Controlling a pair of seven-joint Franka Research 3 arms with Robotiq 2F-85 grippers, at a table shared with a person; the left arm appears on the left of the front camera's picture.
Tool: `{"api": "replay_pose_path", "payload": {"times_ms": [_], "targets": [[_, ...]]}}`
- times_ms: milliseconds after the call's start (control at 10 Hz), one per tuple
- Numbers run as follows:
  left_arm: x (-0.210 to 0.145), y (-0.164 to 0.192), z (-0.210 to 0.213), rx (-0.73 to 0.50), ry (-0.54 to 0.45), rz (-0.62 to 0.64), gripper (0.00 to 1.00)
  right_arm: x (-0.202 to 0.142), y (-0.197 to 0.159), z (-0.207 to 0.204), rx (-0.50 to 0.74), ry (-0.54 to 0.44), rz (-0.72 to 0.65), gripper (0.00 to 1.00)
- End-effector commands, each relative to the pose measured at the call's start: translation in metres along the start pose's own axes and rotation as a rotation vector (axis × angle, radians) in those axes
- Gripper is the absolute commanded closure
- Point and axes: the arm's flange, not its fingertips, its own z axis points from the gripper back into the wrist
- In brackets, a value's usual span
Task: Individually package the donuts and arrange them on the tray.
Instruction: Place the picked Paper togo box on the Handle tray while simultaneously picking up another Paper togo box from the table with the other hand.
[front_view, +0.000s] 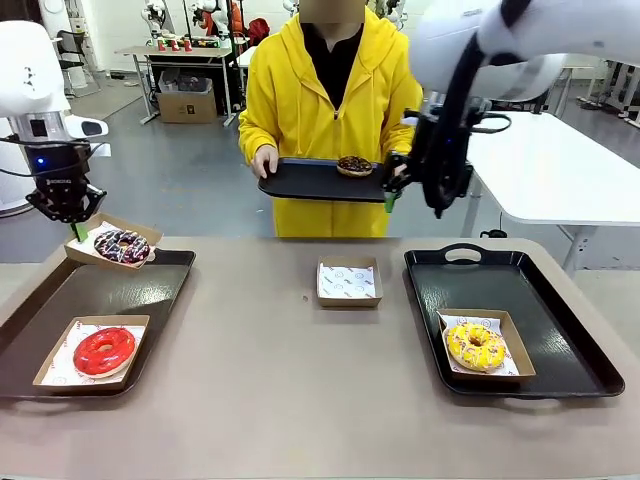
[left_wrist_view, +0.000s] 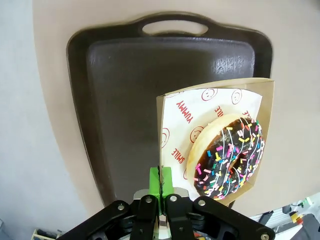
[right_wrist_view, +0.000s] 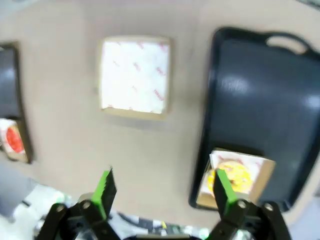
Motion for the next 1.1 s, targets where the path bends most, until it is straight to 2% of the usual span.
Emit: {"api": "replay_pose_path", "payload": {"times_ms": [0,300,500,600,700,1000], "targets": [[-0.002,0.007,-0.01,-0.008,-0.007,0.007,0.99,0.012,0.034,-0.004,-0.051,0.033,0.048,0.0],[-0.001,0.003,-0.006,0.0,0.01,0.005,0.99,0.013,0.058,-0.043,-0.052,0.056,0.111,0.0],[-0.001,0.003,-0.006,0.0,0.01,0.005,0.99,0.014,0.056,-0.06,-0.072,0.071,0.09,0.0],[-0.001,0.003,-0.006,0.0,0.01,0.005,0.99,0.013,0.053,-0.059,-0.065,0.049,0.083,0.0],[-0.001,0.003,-0.006,0.0,0.01,0.005,0.99,0.01,0.06,-0.058,-0.04,0.092,0.114,0.0],[-0.001,0.003,-0.006,0.0,0.01,0.005,0.99,0.01,0.06,-0.058,-0.04,0.092,0.114,0.0]]}}
